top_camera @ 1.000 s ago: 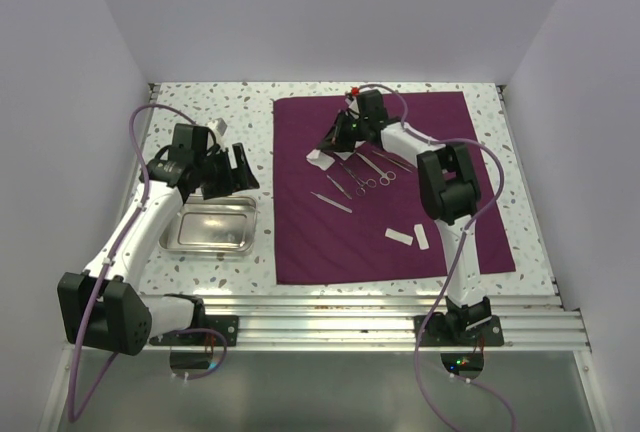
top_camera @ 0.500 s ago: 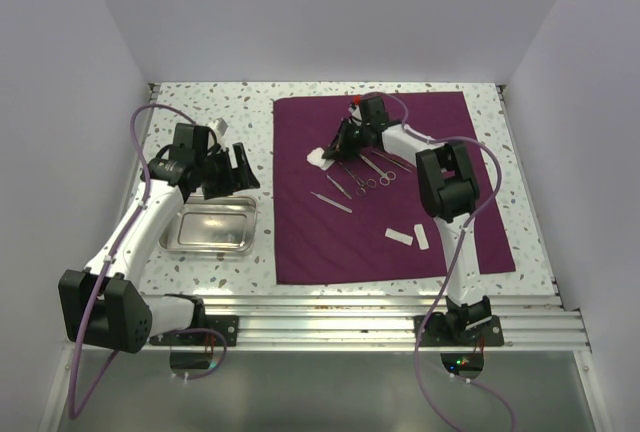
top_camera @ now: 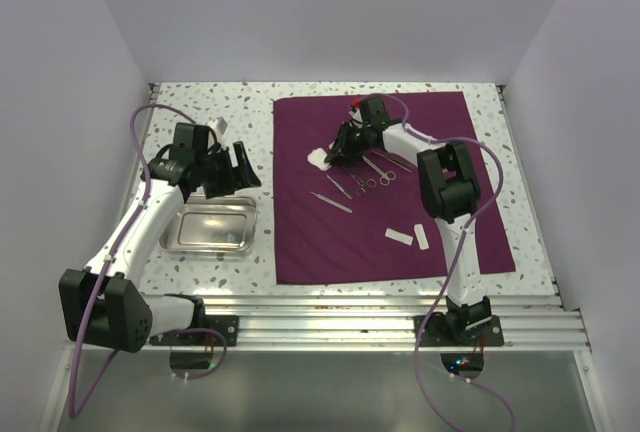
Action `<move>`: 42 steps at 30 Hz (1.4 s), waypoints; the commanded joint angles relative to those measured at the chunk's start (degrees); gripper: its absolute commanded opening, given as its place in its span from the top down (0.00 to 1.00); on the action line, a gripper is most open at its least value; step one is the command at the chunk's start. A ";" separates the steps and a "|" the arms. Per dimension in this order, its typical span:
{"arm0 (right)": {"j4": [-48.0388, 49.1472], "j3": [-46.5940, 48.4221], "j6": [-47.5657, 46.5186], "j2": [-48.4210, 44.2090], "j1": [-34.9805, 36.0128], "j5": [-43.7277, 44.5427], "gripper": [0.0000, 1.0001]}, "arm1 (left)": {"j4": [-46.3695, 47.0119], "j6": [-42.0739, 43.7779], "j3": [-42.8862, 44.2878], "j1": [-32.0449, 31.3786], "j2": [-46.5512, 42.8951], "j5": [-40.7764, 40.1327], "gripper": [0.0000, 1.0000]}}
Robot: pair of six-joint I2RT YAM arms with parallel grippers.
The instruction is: Prepare the surgical pack
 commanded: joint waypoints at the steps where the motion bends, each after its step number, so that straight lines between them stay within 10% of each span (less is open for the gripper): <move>1: -5.11 0.04 -3.48 -4.48 -0.30 3.48 0.74 | 2.68 -0.60 0.55 -0.39 0.22 1.28 0.21; 22: -2.75 -1.10 0.11 -2.46 -1.09 2.86 0.56 | 1.62 0.90 1.87 -0.39 1.18 1.37 0.21; 42: 2.18 1.18 5.22 1.14 0.41 2.52 0.71 | 1.36 0.99 2.31 -0.39 1.89 1.72 0.21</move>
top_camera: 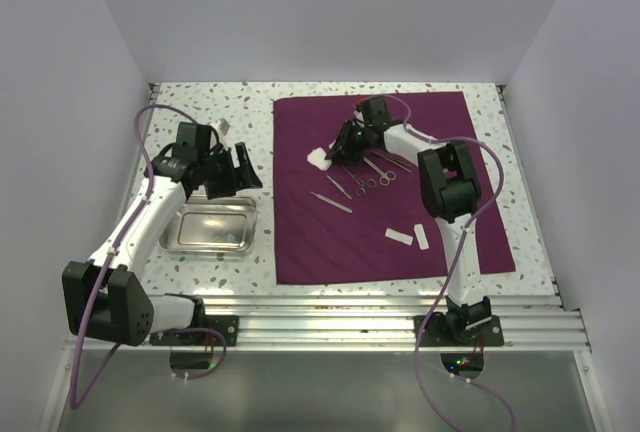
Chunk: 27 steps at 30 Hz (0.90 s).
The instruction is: Prepare the surgical pack
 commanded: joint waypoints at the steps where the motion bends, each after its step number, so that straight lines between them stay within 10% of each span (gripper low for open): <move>1: 1.09 2.08 0.15 1.73 0.93 0.16 0.74 | 1.38 0.90 2.11 -0.39 -0.17 1.00 0.21; 10: 0.12 8.12 -1.61 0.76 1.02 -3.53 1.00 | 1.47 0.81 1.76 -0.39 -0.70 0.91 0.21; 27: -6.74 14.21 -6.27 1.64 -3.55 -4.33 1.00 | 2.09 0.81 1.15 -0.39 -0.87 1.17 0.21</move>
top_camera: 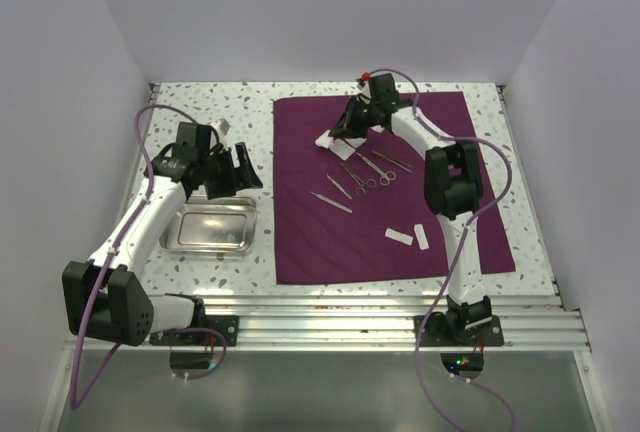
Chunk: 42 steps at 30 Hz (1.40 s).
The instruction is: Prepare the surgical pack
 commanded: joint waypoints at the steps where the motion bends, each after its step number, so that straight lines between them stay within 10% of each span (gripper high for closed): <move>1: -0.66 0.14 -1.24 -0.10 -1.47 -1.21 1.00 | 2.04 0.92 1.15 -0.39 -0.87 0.98 0.21; 42: 0.31 -5.06 -1.68 1.22 -4.55 0.72 0.87 | 2.57 0.13 1.85 -0.39 1.41 1.94 0.21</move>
